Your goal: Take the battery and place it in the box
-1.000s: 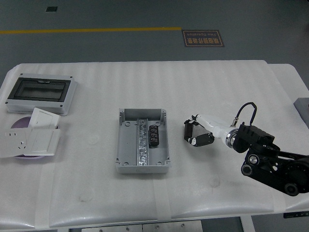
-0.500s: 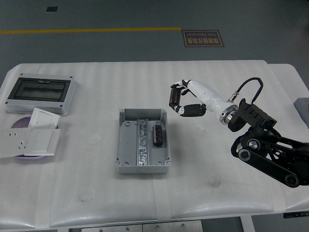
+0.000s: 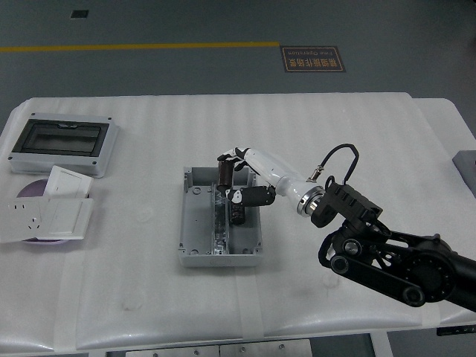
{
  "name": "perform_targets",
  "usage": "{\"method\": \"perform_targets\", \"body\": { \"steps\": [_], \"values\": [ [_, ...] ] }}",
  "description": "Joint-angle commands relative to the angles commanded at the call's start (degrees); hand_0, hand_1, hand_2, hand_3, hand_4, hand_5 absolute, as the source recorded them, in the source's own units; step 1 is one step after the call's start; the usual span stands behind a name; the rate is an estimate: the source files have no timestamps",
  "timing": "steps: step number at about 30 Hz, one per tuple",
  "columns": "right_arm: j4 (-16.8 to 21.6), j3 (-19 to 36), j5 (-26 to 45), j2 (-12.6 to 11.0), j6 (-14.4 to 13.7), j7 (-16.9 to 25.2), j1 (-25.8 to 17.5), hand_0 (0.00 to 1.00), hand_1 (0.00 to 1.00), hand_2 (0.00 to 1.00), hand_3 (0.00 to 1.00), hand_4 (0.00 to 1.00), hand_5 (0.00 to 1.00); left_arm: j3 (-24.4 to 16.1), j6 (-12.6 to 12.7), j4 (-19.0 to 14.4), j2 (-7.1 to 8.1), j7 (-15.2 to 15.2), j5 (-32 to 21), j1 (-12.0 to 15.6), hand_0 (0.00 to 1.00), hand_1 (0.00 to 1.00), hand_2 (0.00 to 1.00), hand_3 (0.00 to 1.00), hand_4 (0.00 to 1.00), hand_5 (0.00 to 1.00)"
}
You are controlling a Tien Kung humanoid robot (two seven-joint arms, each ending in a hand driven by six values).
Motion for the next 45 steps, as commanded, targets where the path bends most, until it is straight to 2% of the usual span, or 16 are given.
{"method": "perform_targets", "body": {
  "steps": [1,6,7,12,13,18,19,24,25,30,36,45],
  "values": [
    [0.0,-0.2,0.3,0.0,0.1,0.1,0.0,0.809,0.763,0.785,0.844,0.624,0.293,0.0,0.0,0.0,0.0,0.0,0.0,0.0,0.652,0.665,0.595,0.618,0.617,0.002],
    [-0.3,-0.5,1.5,0.1,0.4,0.6,-0.1,0.809,0.763,0.785,0.844,0.624,0.293,-0.1,-0.1,0.0,-0.04,0.1,0.1,0.1,0.652,0.665,0.595,0.618,0.617,0.002],
    [-0.3,-0.5,1.6,0.1,0.5,0.6,-0.1,0.824,0.778,0.793,0.858,0.663,0.386,-0.1,-0.2,0.0,-0.05,0.1,0.1,0.1,0.652,0.666,0.594,0.618,0.617,0.002],
    [-0.5,-0.3,1.7,0.2,1.1,0.5,-0.2,0.824,0.778,0.793,0.858,0.663,0.386,-0.1,-0.2,0.0,-0.1,0.2,0.1,0.1,0.652,0.666,0.594,0.618,0.617,0.002],
    [-0.5,-0.3,1.7,0.2,1.2,0.5,-0.2,0.837,0.782,0.798,0.866,0.712,0.432,-0.1,-0.2,0.0,-0.11,0.2,0.0,0.0,0.652,0.666,0.594,0.618,0.617,0.002],
    [-0.5,-0.2,1.6,0.2,1.6,0.4,-0.3,0.837,0.782,0.798,0.866,0.712,0.432,0.0,-0.2,0.0,-0.12,0.2,0.0,0.0,0.652,0.666,0.594,0.618,0.617,0.002],
    [-0.5,-0.2,1.6,0.2,1.6,0.4,-0.3,0.848,0.785,0.801,0.873,0.773,0.471,0.0,-0.2,0.0,-0.12,0.2,-0.1,0.0,0.652,0.666,0.595,0.617,0.617,0.002],
    [-0.7,0.0,1.9,0.3,1.7,0.5,-0.4,0.848,0.785,0.801,0.873,0.773,0.471,0.1,-0.2,0.0,-0.14,0.2,-0.1,0.0,0.652,0.666,0.595,0.617,0.617,0.002],
    [-0.7,0.0,2.0,0.3,1.7,0.6,-0.5,0.856,0.793,0.804,0.883,0.843,0.512,0.1,-0.2,0.0,-0.14,0.2,-0.1,0.0,0.652,0.666,0.595,0.616,0.617,0.002],
    [-0.6,0.7,1.6,0.2,1.7,0.6,-0.9,0.856,0.793,0.804,0.883,0.843,0.512,0.2,-0.2,0.0,-0.12,0.1,-0.1,0.0,0.652,0.666,0.595,0.616,0.617,0.002],
    [-0.4,5.6,0.5,-1.4,1.5,0.7,-2.0,0.858,0.792,0.805,0.882,0.858,0.52,0.4,-0.1,0.0,-0.12,0.1,-0.4,-0.1,0.652,0.666,0.595,0.617,0.617,0.002],
    [-0.9,16.6,-1.8,-4.8,1.1,0.9,-5.9,0.859,0.792,0.805,0.886,0.88,0.534,0.2,-0.2,-0.1,-0.14,0.2,0.0,-0.4,0.653,0.666,0.595,0.618,0.616,0.002]
  ]
}}
